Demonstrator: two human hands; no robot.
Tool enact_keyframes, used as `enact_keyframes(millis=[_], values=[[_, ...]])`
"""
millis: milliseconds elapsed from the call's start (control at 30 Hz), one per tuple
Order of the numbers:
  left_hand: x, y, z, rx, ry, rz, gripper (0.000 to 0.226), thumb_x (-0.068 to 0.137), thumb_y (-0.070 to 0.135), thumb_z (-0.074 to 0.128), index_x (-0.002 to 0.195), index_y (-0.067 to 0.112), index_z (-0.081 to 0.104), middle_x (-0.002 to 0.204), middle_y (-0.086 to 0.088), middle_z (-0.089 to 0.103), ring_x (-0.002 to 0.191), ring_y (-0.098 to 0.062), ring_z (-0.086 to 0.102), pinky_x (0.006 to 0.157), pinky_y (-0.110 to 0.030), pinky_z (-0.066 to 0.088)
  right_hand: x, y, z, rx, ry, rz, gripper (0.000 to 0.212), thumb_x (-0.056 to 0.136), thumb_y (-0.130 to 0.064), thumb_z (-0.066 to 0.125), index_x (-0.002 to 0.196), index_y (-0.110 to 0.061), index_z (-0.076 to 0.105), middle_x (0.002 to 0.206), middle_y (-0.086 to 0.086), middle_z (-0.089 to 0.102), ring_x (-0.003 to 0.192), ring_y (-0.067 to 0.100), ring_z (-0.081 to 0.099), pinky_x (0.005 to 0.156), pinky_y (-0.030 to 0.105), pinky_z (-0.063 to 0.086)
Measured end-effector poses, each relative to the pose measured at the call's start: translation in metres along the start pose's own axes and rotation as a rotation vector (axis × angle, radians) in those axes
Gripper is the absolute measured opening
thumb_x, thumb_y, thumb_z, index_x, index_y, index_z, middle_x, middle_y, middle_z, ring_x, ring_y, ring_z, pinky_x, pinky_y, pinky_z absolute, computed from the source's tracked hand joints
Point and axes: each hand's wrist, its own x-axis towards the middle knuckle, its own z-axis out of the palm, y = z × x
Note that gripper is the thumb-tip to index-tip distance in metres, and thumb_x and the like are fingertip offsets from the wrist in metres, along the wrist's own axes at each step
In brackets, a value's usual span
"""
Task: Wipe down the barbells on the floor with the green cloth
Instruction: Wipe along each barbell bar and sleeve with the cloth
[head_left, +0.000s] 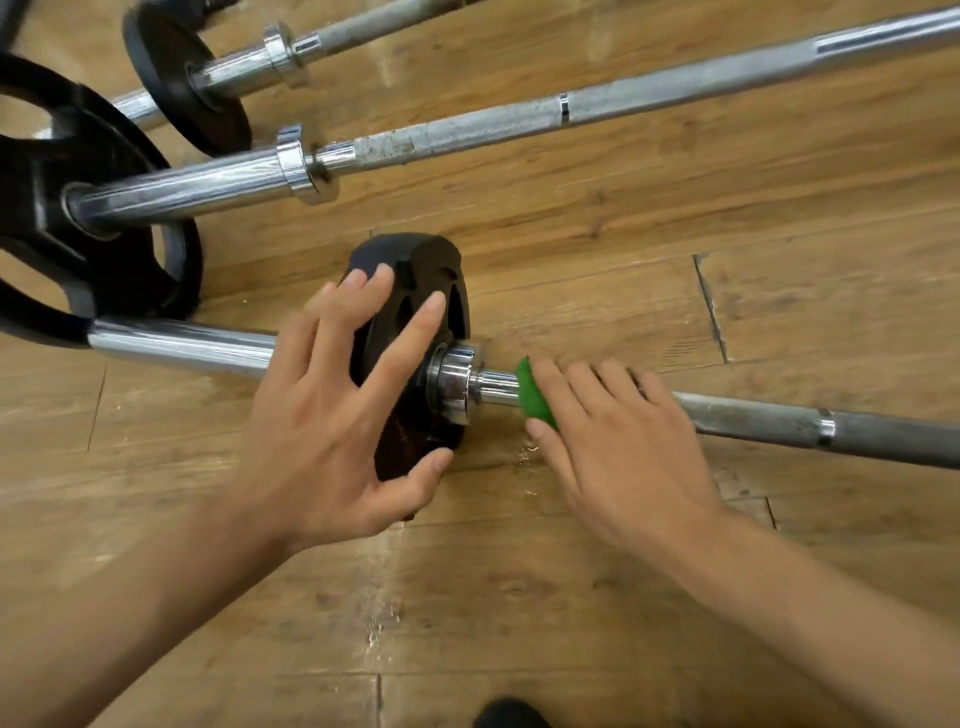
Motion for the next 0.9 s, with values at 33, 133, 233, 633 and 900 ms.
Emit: enact_keyframes(millis=[33, 133, 233, 633, 900], values=[[0.003, -0.003, -0.004, 0.014, -0.032, 0.007, 0.081, 0.099, 0.064, 0.037, 0.157, 0.008, 0.040, 0.150, -0.034, 0.042, 0.135, -0.048, 0.042, 0.114, -0.054, 0.031, -0.007, 0.009, -0.001, -0.031, -0.009, -0.016, 0.061, 0.109, -0.050, 0.026, 0.152, -0.010, 0.042, 0.125, 0.008, 0.060, 0.103, 0.030, 0.052, 0.087, 0.044, 0.039], [0.020, -0.010, -0.016, -0.015, -0.149, -0.025, 0.079, 0.104, 0.064, 0.022, 0.158, 0.009, 0.044, 0.150, -0.028, 0.044, 0.130, -0.043, 0.044, 0.107, -0.053, 0.035, -0.025, 0.031, -0.005, -0.101, -0.015, -0.078, 0.063, 0.108, -0.054, 0.025, 0.145, -0.008, 0.044, 0.117, 0.010, 0.059, 0.098, 0.033, 0.054, 0.082, 0.045, 0.042], [0.032, -0.010, -0.019, -0.112, -0.212, -0.110, 0.080, 0.106, 0.066, 0.014, 0.159, 0.013, 0.041, 0.154, -0.021, 0.046, 0.141, -0.039, 0.043, 0.113, -0.054, 0.034, -0.028, 0.025, -0.007, -0.103, 0.027, -0.099, 0.057, 0.105, -0.048, 0.032, 0.137, -0.005, 0.051, 0.108, 0.011, 0.057, 0.093, 0.031, 0.053, 0.078, 0.044, 0.039], [-0.003, 0.022, -0.037, 0.012, -0.336, -0.137, 0.077, 0.104, 0.066, 0.025, 0.159, 0.015, 0.043, 0.160, -0.021, 0.037, 0.148, -0.043, 0.034, 0.114, -0.063, 0.035, -0.034, 0.020, -0.004, -0.066, 0.082, -0.309, 0.043, 0.100, -0.039, 0.047, 0.127, -0.007, 0.053, 0.097, 0.007, 0.060, 0.082, 0.026, 0.058, 0.070, 0.038, 0.039], [-0.034, 0.047, -0.037, 0.089, -0.307, -0.172, 0.071, 0.103, 0.056, 0.034, 0.156, 0.010, 0.047, 0.159, -0.024, 0.039, 0.148, -0.047, 0.033, 0.112, -0.065, 0.033, -0.113, 0.102, -0.021, -0.150, -0.052, -0.363, 0.056, 0.108, -0.034, 0.030, 0.144, 0.006, 0.045, 0.102, 0.018, 0.057, 0.083, 0.035, 0.057, 0.070, 0.046, 0.051]])
